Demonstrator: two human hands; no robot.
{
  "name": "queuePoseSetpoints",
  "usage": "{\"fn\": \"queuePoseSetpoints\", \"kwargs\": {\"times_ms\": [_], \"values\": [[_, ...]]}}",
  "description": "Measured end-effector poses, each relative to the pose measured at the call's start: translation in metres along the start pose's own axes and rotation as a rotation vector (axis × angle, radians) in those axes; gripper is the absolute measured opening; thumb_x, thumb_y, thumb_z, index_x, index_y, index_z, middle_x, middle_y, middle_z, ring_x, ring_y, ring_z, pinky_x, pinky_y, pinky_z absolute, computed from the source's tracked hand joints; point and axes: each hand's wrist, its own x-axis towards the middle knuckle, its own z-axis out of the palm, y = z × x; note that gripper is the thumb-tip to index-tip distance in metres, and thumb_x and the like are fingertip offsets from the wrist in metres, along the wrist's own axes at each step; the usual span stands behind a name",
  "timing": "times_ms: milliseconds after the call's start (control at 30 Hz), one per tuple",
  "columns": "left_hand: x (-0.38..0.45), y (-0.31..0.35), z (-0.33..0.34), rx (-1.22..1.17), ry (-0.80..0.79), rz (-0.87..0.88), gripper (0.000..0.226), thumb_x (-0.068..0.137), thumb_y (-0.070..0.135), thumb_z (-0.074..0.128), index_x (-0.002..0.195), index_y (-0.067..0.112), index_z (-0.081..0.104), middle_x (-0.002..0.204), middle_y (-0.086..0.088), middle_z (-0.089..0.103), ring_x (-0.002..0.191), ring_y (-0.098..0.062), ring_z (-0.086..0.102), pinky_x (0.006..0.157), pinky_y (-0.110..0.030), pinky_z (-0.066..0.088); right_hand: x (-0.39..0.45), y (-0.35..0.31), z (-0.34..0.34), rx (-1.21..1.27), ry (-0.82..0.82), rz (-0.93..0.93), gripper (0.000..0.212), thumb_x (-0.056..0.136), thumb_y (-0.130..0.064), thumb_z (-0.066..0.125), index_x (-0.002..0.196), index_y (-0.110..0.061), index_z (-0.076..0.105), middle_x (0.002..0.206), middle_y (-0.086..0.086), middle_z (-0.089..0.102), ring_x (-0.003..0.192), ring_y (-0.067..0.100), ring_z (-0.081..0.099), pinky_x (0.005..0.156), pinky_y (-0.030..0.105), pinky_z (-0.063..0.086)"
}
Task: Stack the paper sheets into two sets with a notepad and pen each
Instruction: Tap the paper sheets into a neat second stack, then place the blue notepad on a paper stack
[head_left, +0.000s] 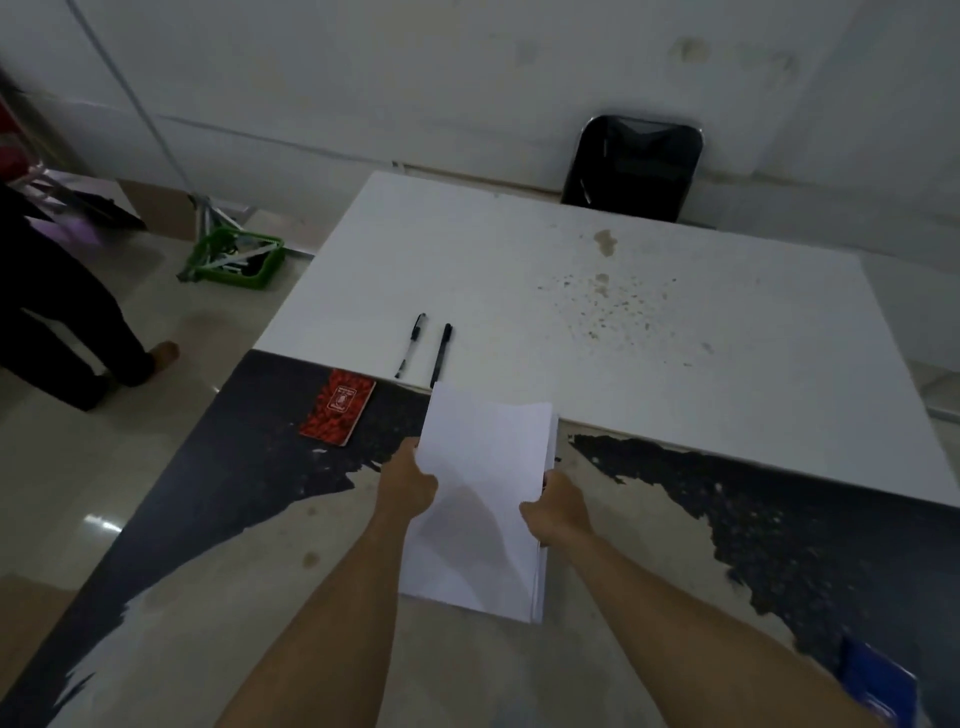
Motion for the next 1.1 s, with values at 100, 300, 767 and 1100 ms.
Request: {"fn": "queuePoseSetpoints", "kwargs": {"times_ms": [100, 300, 767, 1100], "values": [[0.006, -0.002, 0.007, 0.073, 0.023, -0.017, 0.058, 0.082, 0.004, 0.063, 0.138, 0.005, 0.046, 0.135, -0.017, 0.051, 0.126, -0.033, 0.047, 0.097, -0.034, 0.042, 0.002, 0.0, 0.003, 0.007, 0.095, 0.026, 0.054, 0.079, -0.02, 0.069, 0.128, -0.012, 0.047, 0.125, 0.008, 0.056, 0.104, 0.027, 0.061, 0.079, 0.039, 0.058], [0.009, -0.006, 0.018, 0.126, -0.022, -0.032, 0.099, 0.085, 0.02, 0.069, 0.158, 0.012, 0.003, 0.158, -0.019, 0.024, 0.146, -0.038, 0.022, 0.111, -0.049, 0.032, -0.002, -0.009, 0.007, 0.023, 0.076, 0.064, 0.084, 0.082, -0.018, 0.07, 0.152, -0.008, 0.024, 0.149, 0.012, 0.038, 0.131, 0.034, 0.047, 0.094, 0.039, 0.052], [-0.021, 0.031, 0.043, 0.265, -0.112, -0.02, 0.117, 0.079, 0.038, 0.078, 0.156, 0.028, -0.008, 0.165, -0.013, 0.005, 0.15, -0.037, 0.008, 0.118, -0.058, 0.015, -0.032, 0.032, -0.051, -0.081, 0.019, 0.037, 0.11, 0.077, -0.046, 0.078, 0.158, -0.023, 0.008, 0.166, 0.0, 0.01, 0.152, 0.028, 0.012, 0.114, 0.062, 0.027], [-0.206, 0.125, 0.21, 0.376, -0.325, 0.073, 0.138, 0.06, 0.054, 0.086, 0.154, 0.033, -0.013, 0.165, -0.006, 0.006, 0.151, -0.032, 0.009, 0.116, -0.063, 0.015, -0.086, 0.21, -0.174, -0.108, 0.114, 0.165, 0.111, 0.076, -0.049, 0.078, 0.159, -0.026, 0.007, 0.168, 0.002, 0.004, 0.153, 0.032, 0.008, 0.115, 0.065, 0.024]]}}
